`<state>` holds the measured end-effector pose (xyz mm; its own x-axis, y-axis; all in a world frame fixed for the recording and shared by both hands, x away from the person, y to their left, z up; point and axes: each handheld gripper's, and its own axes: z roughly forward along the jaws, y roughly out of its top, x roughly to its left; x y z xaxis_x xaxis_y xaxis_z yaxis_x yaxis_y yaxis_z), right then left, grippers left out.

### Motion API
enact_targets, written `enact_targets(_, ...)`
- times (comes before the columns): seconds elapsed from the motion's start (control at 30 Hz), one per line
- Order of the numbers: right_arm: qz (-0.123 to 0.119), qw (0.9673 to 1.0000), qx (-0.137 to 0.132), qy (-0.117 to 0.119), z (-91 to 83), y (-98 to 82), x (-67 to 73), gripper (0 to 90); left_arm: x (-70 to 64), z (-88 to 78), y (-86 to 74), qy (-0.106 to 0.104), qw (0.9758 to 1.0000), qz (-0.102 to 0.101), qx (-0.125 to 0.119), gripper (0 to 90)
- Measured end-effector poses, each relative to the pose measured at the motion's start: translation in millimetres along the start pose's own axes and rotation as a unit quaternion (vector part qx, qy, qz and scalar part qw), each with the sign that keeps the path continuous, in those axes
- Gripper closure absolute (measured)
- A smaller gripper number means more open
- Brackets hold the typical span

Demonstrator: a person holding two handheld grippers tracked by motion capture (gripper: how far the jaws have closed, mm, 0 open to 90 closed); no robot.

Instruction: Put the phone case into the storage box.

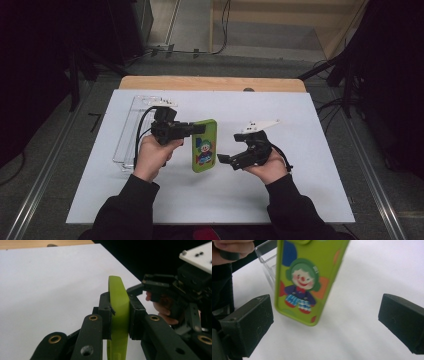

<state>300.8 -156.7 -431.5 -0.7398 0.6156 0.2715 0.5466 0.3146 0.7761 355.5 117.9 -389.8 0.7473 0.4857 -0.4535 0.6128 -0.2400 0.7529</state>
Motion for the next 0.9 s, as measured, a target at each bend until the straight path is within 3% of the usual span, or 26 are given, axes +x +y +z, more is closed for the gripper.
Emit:
enact_targets(0.23,-0.014,0.9995,-0.004,0.028,-9.9,5.9,-5.5,0.0,-2.1,-2.8,-1.9,-0.017,0.9993,0.031,0.008,77.9)
enact_targets(0.37,-0.013,0.9986,-0.011,0.051,-11.5,6.2,-7.1,0.0,-4.6,-1.3,-3.1,-0.027,0.9984,0.044,0.024,77.9)
enact_targets(0.63,-0.038,0.9971,-0.001,0.065,-18.6,8.7,-8.5,0.0,-8.6,-0.3,-4.1,-0.049,0.9970,0.051,0.032,77.8)
enact_targets(0.9,-0.048,0.9964,0.008,0.070,-26.5,13.1,-11.0,0.0,-12.2,5.2,-5.1,-0.072,0.9945,0.058,0.050,77.8)
